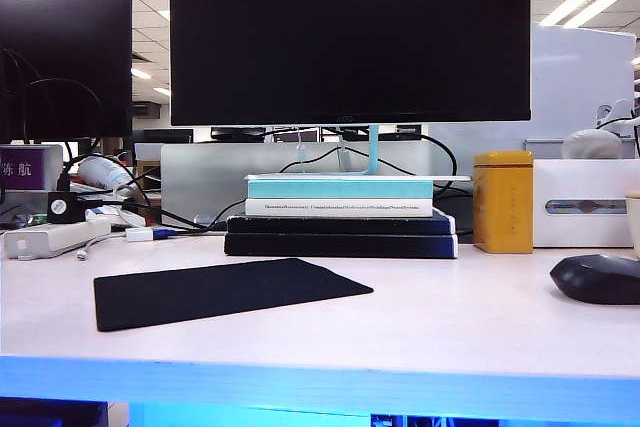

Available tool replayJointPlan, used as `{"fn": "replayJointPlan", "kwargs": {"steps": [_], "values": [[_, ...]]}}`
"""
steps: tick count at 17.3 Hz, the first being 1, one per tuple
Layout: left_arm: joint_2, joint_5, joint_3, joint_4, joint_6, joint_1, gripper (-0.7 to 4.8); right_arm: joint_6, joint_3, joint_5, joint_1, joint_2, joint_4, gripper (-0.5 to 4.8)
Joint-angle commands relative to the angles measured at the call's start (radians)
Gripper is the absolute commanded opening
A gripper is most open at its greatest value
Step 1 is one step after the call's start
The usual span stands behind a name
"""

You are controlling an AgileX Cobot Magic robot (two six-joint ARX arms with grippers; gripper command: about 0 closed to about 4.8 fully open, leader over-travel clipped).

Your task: Place the black mouse on the black mouse pad.

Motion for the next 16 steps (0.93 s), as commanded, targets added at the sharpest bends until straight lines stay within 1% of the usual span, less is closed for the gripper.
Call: {"fn": "replayJointPlan", "kwargs": {"steps": [1, 3, 6, 7, 8, 10, 13, 16], "values": [[-0.002, 0.0, 0.0, -0.01, -0.023, -0.001, -0.03, 0.003, -0.009, -0.011, 0.002, 0.001, -0.002, -0.01], [-0.002, 0.0, 0.0, -0.01, -0.058, -0.002, -0.03, 0.003, -0.009, -0.016, 0.003, 0.001, -0.003, -0.01], [-0.002, 0.0, 0.0, 0.002, -0.065, -0.001, -0.04, 0.037, -0.009, -0.015, 0.003, 0.001, 0.011, -0.01], [-0.002, 0.0, 0.001, 0.024, -0.089, -0.001, -0.04, 0.067, -0.008, -0.014, 0.003, 0.001, 0.024, -0.01], [-0.002, -0.001, 0.008, 0.064, -0.154, -0.001, -0.04, 0.153, -0.003, -0.011, 0.002, 0.001, 0.045, -0.01], [-0.002, -0.006, 0.045, 0.079, -0.235, -0.001, -0.04, 0.246, 0.031, -0.01, 0.003, 0.001, 0.056, -0.01], [0.0, -0.02, 0.124, 0.08, -0.25, -0.001, -0.04, 0.255, 0.122, -0.007, 0.002, 0.001, 0.05, -0.02], [0.067, -0.092, 0.256, 0.079, -0.248, 0.0, -0.04, 0.255, 0.264, 0.014, 0.001, 0.002, -0.023, -0.03]]}}
